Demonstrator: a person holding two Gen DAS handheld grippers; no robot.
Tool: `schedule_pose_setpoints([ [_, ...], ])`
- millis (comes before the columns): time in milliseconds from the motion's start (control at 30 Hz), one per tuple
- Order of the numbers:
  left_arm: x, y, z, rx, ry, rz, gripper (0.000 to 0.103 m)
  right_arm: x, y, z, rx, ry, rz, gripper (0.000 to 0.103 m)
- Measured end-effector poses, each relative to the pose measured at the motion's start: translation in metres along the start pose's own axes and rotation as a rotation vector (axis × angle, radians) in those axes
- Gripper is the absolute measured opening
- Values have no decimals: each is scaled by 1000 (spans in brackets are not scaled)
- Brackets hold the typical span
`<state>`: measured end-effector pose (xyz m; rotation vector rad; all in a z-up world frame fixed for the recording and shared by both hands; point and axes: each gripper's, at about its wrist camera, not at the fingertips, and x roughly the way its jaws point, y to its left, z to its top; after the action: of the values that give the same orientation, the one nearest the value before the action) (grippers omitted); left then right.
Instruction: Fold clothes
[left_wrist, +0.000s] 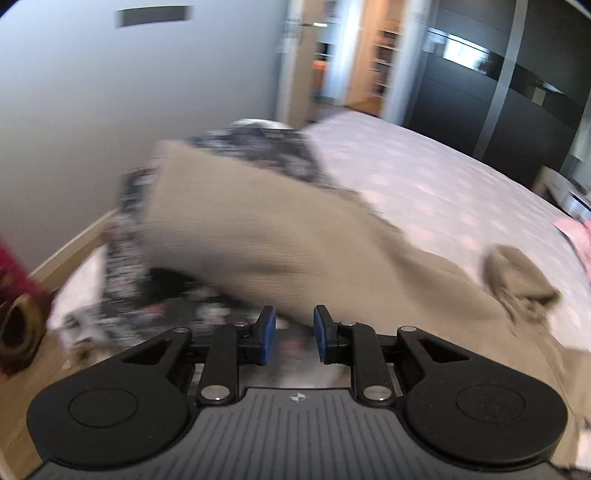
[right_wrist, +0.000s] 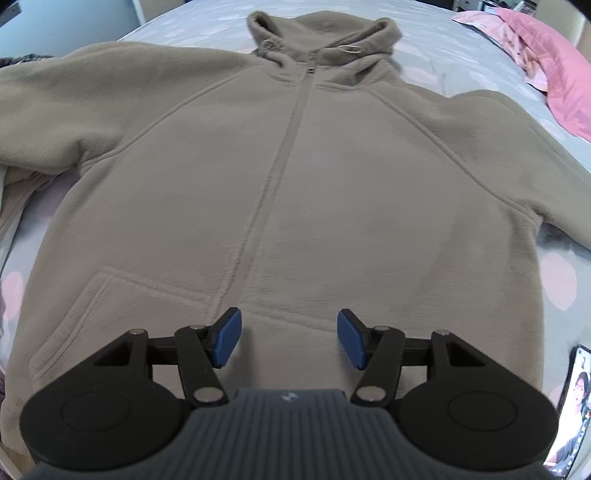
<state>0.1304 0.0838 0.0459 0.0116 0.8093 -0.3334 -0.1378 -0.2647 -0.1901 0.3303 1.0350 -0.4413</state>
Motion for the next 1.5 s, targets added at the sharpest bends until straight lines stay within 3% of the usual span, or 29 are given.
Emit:
schedule_pose_setpoints([
  [233, 55, -91, -7, 191, 58, -171, 19, -6, -13, -3, 24, -31, -26, 59],
  [333, 85, -126, -14, 240, 81, -233, 19, -6, -21, -3, 32, -33, -41, 54],
  [567, 158, -197, -23, 348, 103, -305, 19, -2, -45, 11, 44, -54, -64, 40],
  [633, 181, -211, -21, 345, 114, -291, 19, 1, -54, 21, 40, -62, -73, 35],
  [833, 248, -232, -6, 307, 126, -273, 19, 14, -90, 66, 3, -112, -135, 35],
  [933, 287, -237, -3, 288, 190, -211, 19, 27, -110, 90, 14, -132, -168, 35],
  [1100, 343, -233, -11, 261, 279, -151, 16, 49, -136, 123, 42, -173, -150, 35],
  [1333, 367, -246, -13, 306, 293, -100, 14, 83, -172, 165, 100, -219, -139, 36],
  [1500, 367, -241, -4, 290, 322, -128, 14, 131, -207, 168, 243, -85, -116, 36],
])
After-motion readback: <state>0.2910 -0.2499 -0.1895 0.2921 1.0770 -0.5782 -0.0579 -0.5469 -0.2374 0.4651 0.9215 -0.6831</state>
